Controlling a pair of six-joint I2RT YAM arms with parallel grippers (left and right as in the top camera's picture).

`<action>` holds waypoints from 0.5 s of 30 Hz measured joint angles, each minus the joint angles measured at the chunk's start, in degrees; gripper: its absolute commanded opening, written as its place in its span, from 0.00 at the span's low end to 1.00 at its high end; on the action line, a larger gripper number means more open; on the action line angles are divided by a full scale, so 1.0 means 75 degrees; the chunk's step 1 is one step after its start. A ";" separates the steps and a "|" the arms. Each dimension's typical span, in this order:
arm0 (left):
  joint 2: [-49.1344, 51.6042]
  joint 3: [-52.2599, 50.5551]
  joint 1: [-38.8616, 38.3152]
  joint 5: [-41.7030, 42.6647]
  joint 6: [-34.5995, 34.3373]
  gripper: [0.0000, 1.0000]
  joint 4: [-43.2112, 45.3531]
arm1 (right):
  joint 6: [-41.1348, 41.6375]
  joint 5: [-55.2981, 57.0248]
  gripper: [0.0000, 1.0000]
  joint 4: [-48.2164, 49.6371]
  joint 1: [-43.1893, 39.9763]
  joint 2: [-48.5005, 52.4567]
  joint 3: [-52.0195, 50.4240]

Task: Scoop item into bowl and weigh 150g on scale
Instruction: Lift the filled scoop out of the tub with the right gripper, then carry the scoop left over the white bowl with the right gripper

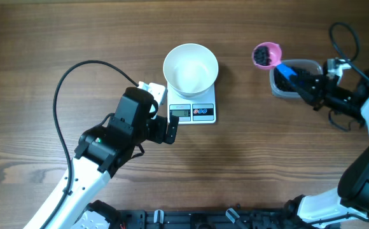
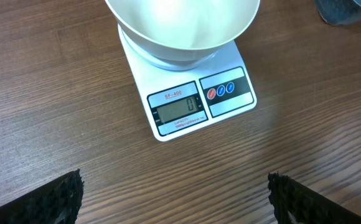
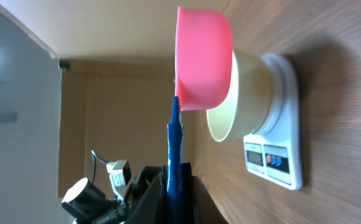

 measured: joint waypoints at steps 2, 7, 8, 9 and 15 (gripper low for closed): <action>0.0000 0.0000 0.0000 0.0000 0.0000 1.00 0.0000 | 0.0134 -0.0012 0.05 0.0178 0.0239 0.0000 -0.0003; 0.0000 0.0000 0.0000 0.0000 0.0000 1.00 0.0000 | 0.0632 -0.0058 0.04 0.0775 0.0772 0.0000 -0.0012; 0.0000 0.0000 0.0000 0.0000 0.0000 1.00 0.0000 | 0.0769 -0.0061 0.04 0.0921 0.0892 0.0000 -0.0012; 0.0000 0.0000 0.0000 0.0003 0.0000 1.00 0.0000 | 0.0880 -0.0067 0.04 0.1064 0.0994 0.0000 -0.0015; 0.0000 0.0000 0.0000 0.0000 0.0000 1.00 0.0000 | 0.1941 -0.0015 0.04 0.2209 0.1711 0.0000 -0.0026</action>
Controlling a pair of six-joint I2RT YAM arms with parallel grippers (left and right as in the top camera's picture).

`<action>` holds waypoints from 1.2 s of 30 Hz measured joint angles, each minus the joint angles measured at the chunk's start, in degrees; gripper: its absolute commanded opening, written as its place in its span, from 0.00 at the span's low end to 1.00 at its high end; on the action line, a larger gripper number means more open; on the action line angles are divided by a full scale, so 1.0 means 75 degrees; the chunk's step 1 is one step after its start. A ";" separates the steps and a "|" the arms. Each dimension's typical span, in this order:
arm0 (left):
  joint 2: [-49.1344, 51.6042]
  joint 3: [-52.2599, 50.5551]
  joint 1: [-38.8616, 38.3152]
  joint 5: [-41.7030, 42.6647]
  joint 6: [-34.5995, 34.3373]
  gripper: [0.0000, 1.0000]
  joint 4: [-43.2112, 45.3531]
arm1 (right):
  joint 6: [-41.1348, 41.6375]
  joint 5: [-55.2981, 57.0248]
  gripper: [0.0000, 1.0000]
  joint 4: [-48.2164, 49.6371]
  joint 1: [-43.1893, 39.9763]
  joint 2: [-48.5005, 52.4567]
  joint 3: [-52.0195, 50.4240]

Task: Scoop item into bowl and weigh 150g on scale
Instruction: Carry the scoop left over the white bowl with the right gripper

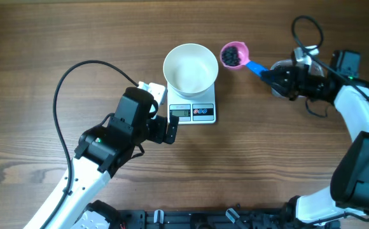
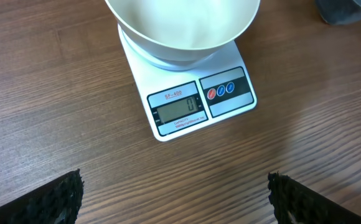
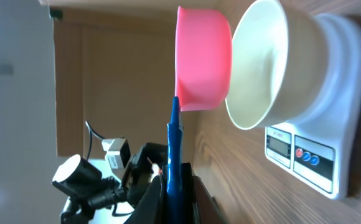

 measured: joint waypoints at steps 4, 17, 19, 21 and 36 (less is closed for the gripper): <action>0.0000 0.0000 0.0000 0.0000 0.0000 1.00 0.0000 | 0.0842 0.0213 0.04 0.0927 0.0455 -0.0003 -0.0009; 0.0000 0.0000 0.0000 0.0000 0.0000 1.00 0.0000 | 0.2754 0.1291 0.04 0.2906 0.1716 0.0000 -0.0015; 0.0000 0.0000 0.0000 0.0000 0.0000 1.00 0.0000 | 0.2763 0.1518 0.04 0.2917 0.1792 0.0000 -0.0015; 0.0000 0.0000 0.0000 0.0000 0.0000 1.00 0.0000 | 0.2704 0.1687 0.04 0.2949 0.1853 0.0000 -0.0015; 0.0000 0.0000 0.0000 0.0000 0.0000 1.00 0.0000 | 0.1390 0.3057 0.04 0.2993 0.2530 -0.0003 -0.0015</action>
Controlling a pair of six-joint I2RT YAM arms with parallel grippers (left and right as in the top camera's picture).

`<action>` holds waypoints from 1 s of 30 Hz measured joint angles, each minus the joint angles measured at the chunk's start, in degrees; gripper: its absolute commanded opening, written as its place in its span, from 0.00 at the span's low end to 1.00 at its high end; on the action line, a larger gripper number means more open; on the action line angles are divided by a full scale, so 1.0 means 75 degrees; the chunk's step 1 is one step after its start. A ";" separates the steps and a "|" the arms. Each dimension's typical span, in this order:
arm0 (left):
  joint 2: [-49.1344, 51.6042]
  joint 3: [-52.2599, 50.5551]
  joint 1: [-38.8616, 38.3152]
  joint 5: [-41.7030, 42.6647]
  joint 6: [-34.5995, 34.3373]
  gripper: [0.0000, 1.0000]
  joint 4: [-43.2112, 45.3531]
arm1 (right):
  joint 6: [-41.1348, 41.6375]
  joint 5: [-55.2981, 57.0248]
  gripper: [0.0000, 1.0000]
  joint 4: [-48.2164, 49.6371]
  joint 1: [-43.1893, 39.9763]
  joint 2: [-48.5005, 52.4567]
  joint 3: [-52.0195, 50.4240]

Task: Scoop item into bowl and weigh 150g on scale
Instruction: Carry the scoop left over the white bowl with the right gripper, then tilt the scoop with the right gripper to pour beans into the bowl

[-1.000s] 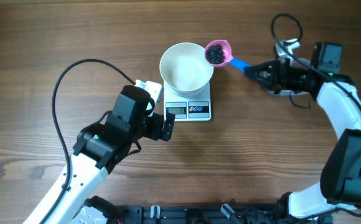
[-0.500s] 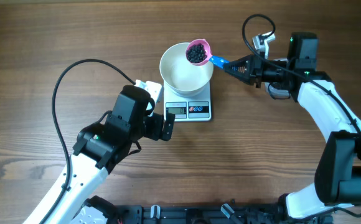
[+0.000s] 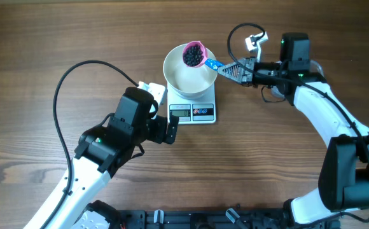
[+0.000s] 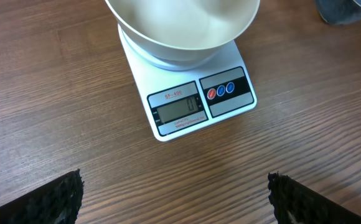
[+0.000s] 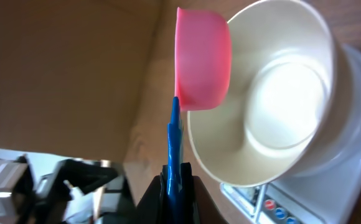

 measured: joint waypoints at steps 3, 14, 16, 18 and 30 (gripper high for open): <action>0.0000 0.0000 0.0000 0.0000 0.0000 1.00 0.0000 | -0.0289 0.0425 0.04 -0.0189 0.0038 -0.0009 0.0000; 0.0000 0.0000 0.0000 0.0000 0.0000 1.00 0.0000 | -0.1489 0.1518 0.04 -0.0702 0.0044 -0.0536 0.0000; 0.0000 0.0000 0.0000 0.0000 0.0000 1.00 0.0000 | -0.1658 0.1594 0.04 -0.0714 0.0061 -0.0536 0.0000; 0.0000 0.0000 0.0000 0.0000 0.0000 1.00 0.0000 | -0.1856 0.1693 0.04 -0.0714 0.0111 -0.0536 -0.0003; 0.0000 0.0000 0.0000 0.0000 0.0000 1.00 0.0000 | -0.2681 0.2806 0.04 -0.0740 0.0822 -0.0536 -0.0003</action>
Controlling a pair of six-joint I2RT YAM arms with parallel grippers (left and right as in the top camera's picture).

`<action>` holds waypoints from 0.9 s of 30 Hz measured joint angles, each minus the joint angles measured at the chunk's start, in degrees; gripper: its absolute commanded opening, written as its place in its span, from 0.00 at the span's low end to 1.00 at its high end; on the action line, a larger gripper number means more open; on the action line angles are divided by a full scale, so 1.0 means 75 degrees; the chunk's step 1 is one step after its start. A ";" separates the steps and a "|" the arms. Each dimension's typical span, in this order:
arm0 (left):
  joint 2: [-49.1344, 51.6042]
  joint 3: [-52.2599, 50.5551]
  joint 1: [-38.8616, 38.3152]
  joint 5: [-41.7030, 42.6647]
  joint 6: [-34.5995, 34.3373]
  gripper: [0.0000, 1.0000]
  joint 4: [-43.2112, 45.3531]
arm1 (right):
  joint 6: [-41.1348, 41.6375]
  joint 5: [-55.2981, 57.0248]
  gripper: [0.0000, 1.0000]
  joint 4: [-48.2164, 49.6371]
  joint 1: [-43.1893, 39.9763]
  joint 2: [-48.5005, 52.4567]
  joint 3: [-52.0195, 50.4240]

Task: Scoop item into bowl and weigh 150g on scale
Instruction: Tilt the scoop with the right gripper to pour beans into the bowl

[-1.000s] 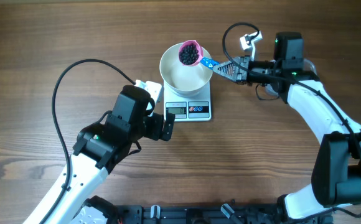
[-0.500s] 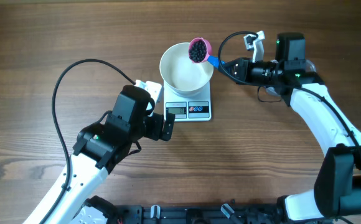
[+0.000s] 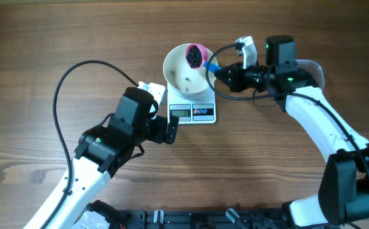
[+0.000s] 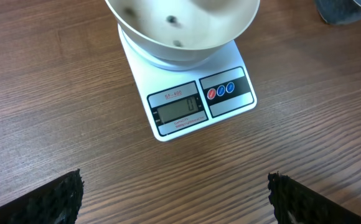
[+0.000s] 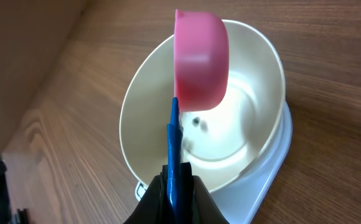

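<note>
A white bowl (image 3: 183,77) stands on a small white digital scale (image 3: 200,113); its display (image 4: 179,109) reads 0. My right gripper (image 3: 225,75) is shut on the blue handle (image 5: 173,146) of a pink scoop (image 3: 195,55) holding dark beads, tilted over the bowl's far right side. A few dark beads (image 4: 177,42) lie inside the bowl (image 5: 249,112). My left gripper (image 4: 174,196) is open above bare table just in front of the scale, holding nothing.
A grey container (image 3: 306,67) sits at the right behind my right arm, mostly hidden by it. A white plug (image 3: 153,90) lies left of the scale. My left arm's black cable (image 3: 76,73) loops over the table at left.
The scoop has tipped over the bowl and a few dark beads now lie in it. My right gripper sits slightly lower and to the left. The left arm has not moved.
My right gripper held the filled pink scoop by the grey container at the right. Then it was beside the bowl, then over the bowl's rim. Now it is tilted with beads in the bowl. The left gripper stayed open before the scale throughout.
</note>
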 measured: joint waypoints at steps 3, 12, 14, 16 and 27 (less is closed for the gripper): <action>0.0000 0.0000 0.0000 0.0000 0.0000 1.00 0.0000 | -0.0114 0.0093 0.04 -0.0015 0.0020 -0.0012 0.0003; 0.0000 0.0000 0.0000 0.0000 0.0000 1.00 0.0000 | -0.0254 0.0306 0.04 -0.0026 0.0017 -0.0420 0.0003; 0.0000 0.0000 0.0000 0.0000 0.0000 1.00 0.0000 | -0.0254 0.0309 0.04 -0.0026 0.0017 -0.0498 0.0003; 0.0000 0.0000 0.0000 0.0000 0.0000 1.00 0.0000 | -0.0274 0.0306 0.04 -0.0026 0.0017 -0.0539 0.0003; 0.0000 0.0000 0.0000 0.0000 0.0000 1.00 0.0000 | -0.0691 0.0484 0.04 -0.0108 0.0102 -0.0542 0.0003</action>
